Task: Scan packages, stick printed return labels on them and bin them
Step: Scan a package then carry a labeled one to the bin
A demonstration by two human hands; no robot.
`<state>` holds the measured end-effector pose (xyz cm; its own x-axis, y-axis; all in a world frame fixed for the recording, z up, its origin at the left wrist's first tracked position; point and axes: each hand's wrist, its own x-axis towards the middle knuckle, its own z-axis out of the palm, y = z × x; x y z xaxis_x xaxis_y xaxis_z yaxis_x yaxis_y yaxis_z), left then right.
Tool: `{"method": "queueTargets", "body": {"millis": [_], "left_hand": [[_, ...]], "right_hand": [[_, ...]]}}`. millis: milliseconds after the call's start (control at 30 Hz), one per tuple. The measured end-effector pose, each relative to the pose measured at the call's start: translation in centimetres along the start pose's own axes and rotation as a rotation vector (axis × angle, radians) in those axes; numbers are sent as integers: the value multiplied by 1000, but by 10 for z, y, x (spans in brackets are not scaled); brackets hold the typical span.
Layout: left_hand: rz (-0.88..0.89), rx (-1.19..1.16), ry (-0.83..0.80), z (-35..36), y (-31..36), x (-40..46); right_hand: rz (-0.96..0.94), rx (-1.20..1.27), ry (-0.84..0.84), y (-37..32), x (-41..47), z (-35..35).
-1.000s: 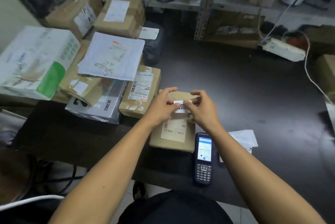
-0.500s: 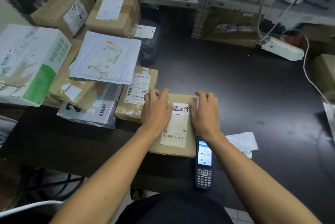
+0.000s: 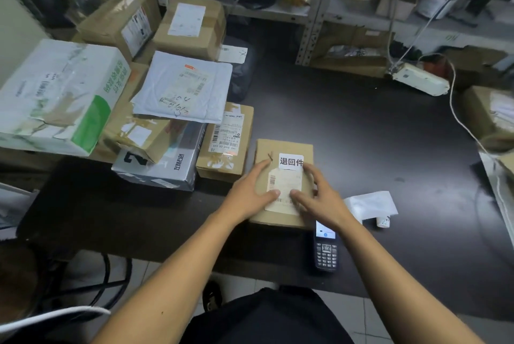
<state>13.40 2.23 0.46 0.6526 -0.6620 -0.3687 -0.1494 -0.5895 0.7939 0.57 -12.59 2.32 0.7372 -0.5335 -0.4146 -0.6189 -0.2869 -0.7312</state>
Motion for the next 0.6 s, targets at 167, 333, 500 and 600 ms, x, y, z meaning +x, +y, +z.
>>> {"method": "queueTargets", "body": {"millis": [167, 333, 500, 600], "left_hand": [[59, -29, 3, -8, -10, -20], [109, -23, -21, -4, -23, -54], [80, -51, 42, 10, -39, -101], [37, -81, 137, 20, -52, -137]], "right_hand": [[-5, -3, 104, -14, -25, 19], [-28, -47, 160, -10, -70, 37], [-106, -91, 124, 1, -107, 53], [-195, -160, 56, 8, -124, 62]]}}
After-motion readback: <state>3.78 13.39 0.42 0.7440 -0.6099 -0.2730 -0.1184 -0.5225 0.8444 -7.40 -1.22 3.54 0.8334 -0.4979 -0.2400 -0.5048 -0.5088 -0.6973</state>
